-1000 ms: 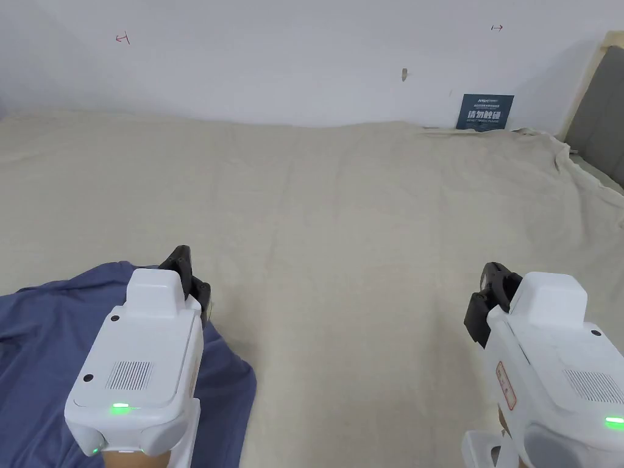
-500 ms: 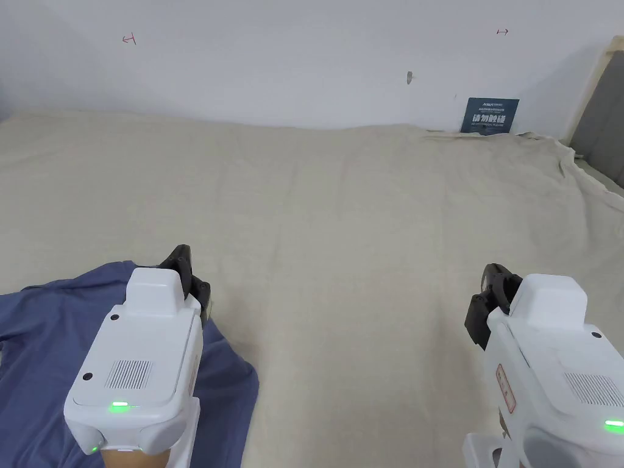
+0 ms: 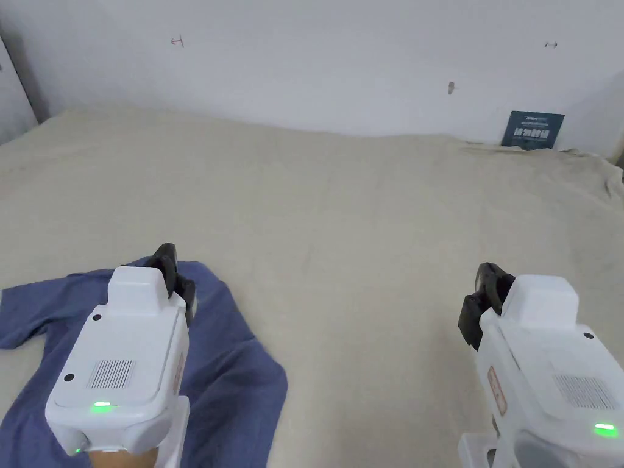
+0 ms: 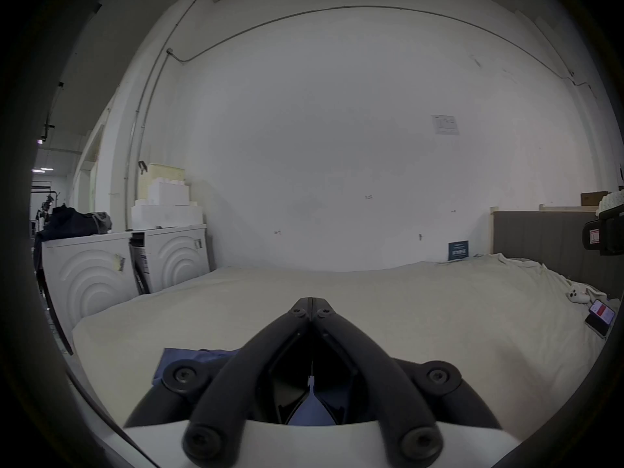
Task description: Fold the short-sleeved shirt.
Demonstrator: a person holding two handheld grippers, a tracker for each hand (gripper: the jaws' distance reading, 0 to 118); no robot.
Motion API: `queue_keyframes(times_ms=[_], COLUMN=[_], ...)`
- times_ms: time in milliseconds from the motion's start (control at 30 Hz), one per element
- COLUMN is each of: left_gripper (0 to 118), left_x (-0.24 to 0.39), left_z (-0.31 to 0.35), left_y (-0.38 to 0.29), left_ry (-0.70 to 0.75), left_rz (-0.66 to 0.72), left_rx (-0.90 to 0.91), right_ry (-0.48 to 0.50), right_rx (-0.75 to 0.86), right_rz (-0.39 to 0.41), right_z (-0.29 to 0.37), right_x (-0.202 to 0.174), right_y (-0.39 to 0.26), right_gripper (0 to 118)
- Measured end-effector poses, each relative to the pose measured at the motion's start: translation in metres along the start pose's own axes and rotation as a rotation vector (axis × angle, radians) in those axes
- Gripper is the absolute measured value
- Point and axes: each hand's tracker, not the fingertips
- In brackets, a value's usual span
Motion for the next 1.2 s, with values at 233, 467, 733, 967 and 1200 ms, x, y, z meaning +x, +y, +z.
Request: queue_keyframes(times_ms=[233,467,733,967,1200], left_gripper=[0,0,0,0,0], left_x=[-0.058,-0.114,-0.155,-0.170,-0.166], left_z=[0.016,0.042,0.071,0.082,0.061], left_y=[0.000,-0.002,-0.008,-0.014,-0.012], left_ry=[0.135,0.268,0.369,0.402,0.309], left_rz=[-0.018,-0.042,-0.060,-0.072,-0.049], left_rx=[-0.006,-0.020,-0.046,-0.073,-0.166], right_ry=[0.111,0.240,0.344,0.389,0.382], right_rx=[0.019,0.023,0.020,0.018,0.009], right_rz=[0.011,0.027,0.040,0.055,0.069], right_z=[-0.015,-0.019,-0.018,-0.013,-0.014], right_x=[-0.046,-0.103,-0.150,-0.168,-0.161], right_y=[0.006,0.013,0.012,0.012,0.011], right_gripper=[0,0,0,0,0])
